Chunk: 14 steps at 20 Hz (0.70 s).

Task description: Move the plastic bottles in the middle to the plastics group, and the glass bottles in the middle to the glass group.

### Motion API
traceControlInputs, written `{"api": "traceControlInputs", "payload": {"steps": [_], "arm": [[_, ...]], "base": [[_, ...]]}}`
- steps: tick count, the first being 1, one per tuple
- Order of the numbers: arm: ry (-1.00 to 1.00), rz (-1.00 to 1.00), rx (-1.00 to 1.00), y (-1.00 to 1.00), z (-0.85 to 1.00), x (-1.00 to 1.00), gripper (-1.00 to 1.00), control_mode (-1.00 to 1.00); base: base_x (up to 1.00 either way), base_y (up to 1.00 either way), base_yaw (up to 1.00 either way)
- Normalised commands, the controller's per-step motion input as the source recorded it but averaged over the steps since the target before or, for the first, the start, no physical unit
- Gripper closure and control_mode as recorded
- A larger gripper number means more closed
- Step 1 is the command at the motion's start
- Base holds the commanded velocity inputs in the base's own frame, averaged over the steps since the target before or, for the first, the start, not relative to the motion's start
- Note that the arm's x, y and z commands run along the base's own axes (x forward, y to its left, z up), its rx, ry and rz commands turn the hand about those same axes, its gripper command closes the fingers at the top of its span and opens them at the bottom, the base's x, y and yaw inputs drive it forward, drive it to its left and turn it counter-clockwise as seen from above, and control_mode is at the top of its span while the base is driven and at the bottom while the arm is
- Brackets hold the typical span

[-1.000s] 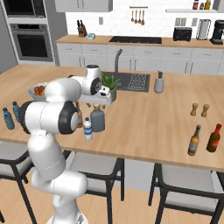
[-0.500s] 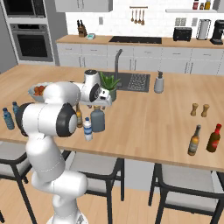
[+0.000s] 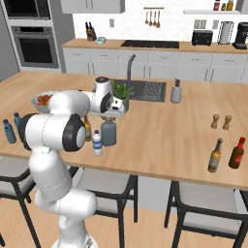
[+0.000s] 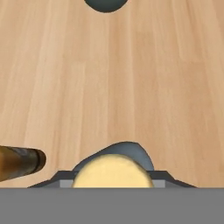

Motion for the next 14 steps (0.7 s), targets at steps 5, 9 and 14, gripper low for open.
{"api": "traceControlInputs", "payload": {"steps": [5,9,14], "arm": [[-0.09,0.00,0.01,-0.68,0.09,-0.03,1.00,-1.00],[-0.06,0.00,0.01,-0.77,0.22,-0.35,1.00,-1.00],[-0.11,0.00,0.04,-0.70,0.12,-0.79,1.00,-1.00]], "base": [[0.00,0.00,0.00],[0.00,0.00,0.00],[0.00,0.00,0.00]]}}
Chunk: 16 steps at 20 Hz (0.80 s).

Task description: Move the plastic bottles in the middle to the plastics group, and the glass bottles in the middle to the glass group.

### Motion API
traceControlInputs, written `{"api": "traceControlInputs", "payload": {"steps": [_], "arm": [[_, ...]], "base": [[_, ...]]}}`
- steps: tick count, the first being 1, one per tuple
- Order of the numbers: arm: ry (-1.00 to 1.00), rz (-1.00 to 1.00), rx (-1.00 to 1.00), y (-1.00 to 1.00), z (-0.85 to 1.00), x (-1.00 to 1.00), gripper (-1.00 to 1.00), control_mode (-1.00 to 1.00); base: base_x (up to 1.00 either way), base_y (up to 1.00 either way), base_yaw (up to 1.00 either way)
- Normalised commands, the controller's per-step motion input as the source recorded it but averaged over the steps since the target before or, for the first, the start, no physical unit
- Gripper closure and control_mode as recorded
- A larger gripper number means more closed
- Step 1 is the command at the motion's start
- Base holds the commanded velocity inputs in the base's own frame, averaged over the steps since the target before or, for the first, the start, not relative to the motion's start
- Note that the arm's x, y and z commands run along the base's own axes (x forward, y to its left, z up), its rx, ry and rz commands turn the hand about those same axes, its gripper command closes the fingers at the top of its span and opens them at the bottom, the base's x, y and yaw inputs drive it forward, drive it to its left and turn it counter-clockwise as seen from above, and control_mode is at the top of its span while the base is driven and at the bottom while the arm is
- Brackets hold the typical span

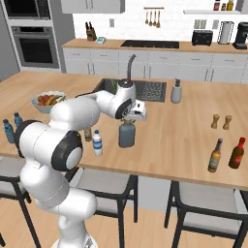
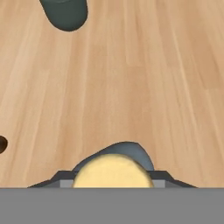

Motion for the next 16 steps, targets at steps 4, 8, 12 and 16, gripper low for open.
{"api": "traceControlInputs", "payload": {"steps": [4,8,12,16], "arm": [[-0.03,0.00,0.03,-0.38,0.07,-0.93,1.00,-1.00],[-0.07,0.00,0.02,-0.37,0.16,-0.76,1.00,-1.00],[-0.07,0.00,0.00,-0.62,0.18,-0.28,1.00,-1.00],[0.00,-0.04,-0.01,-0.76,0.14,-0.07,1.00,-1.00]], "base": [[0.00,0.00,0.00],[0.00,0.00,0.00],[0.00,0.00,0.00],[0.00,0.00,0.00]]}}
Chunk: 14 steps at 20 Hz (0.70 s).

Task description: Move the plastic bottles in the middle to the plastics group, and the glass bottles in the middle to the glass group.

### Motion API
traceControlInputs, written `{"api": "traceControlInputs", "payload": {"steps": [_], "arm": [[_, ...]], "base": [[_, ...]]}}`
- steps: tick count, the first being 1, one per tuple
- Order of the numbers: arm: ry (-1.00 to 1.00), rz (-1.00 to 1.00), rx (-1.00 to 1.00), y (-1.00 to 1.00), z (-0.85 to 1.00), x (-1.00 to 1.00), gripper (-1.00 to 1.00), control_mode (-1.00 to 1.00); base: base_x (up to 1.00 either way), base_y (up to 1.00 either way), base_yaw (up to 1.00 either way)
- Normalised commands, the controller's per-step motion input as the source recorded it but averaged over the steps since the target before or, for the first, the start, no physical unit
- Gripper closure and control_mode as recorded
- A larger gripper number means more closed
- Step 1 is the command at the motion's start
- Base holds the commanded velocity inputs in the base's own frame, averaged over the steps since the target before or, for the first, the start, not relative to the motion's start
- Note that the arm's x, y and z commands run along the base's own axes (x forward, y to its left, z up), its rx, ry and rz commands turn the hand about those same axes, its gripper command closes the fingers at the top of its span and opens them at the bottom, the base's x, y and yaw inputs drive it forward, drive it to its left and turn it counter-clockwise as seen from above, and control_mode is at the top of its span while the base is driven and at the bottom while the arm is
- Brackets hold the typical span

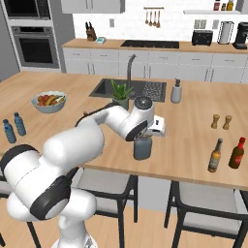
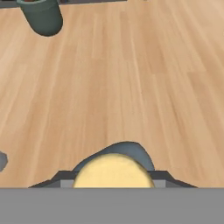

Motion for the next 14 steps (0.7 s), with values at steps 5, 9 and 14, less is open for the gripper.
{"api": "traceControlInputs", "payload": {"steps": [5,9,14], "arm": [[0.02,-0.10,-0.01,-0.86,0.04,0.00,1.00,-1.00],[0.08,-0.11,0.00,-0.88,0.00,0.07,1.00,-1.00],[0.01,-0.09,0.00,-0.78,0.00,0.03,1.00,-1.00]], "base": [[0.00,0.00,0.00],[0.00,0.00,0.00],[0.00,0.00,0.00]]}}
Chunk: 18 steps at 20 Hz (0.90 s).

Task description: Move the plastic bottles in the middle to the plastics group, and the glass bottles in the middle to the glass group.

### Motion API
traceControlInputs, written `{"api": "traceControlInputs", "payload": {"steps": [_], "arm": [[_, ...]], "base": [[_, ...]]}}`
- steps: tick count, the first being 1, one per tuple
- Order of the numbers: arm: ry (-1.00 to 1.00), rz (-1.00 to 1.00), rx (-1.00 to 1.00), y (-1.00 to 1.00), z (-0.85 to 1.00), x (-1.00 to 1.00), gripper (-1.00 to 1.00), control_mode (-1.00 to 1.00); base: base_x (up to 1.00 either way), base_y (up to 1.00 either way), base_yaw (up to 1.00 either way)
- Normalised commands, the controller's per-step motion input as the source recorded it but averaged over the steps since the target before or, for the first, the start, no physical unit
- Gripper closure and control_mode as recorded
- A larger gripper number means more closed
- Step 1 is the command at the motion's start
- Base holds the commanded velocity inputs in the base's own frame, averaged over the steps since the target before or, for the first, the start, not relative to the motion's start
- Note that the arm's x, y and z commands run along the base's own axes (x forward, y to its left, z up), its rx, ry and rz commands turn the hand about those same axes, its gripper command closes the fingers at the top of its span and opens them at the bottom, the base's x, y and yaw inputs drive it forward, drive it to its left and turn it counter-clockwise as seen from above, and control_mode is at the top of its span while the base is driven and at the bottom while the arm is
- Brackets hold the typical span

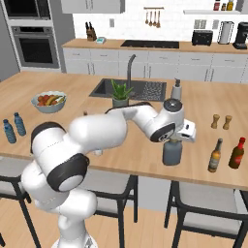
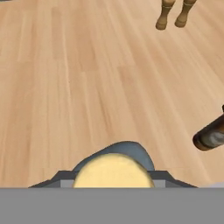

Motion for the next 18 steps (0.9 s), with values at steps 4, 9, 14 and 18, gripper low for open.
{"api": "traceControlInputs", "payload": {"steps": [4,9,14,18], "arm": [[0.00,-0.06,0.00,-0.72,0.00,0.14,1.00,-1.00],[0.00,-0.02,-0.02,-0.49,-0.03,0.18,1.00,-1.00],[0.00,0.00,0.00,-0.02,-0.39,0.04,1.00,-1.00],[-0.01,0.01,-0.02,0.00,-0.48,0.05,1.00,-1.00]], "base": [[0.00,0.00,0.00],[0.00,0.00,0.00],[0.00,0.00,0.00],[0.00,0.00,0.00]]}}
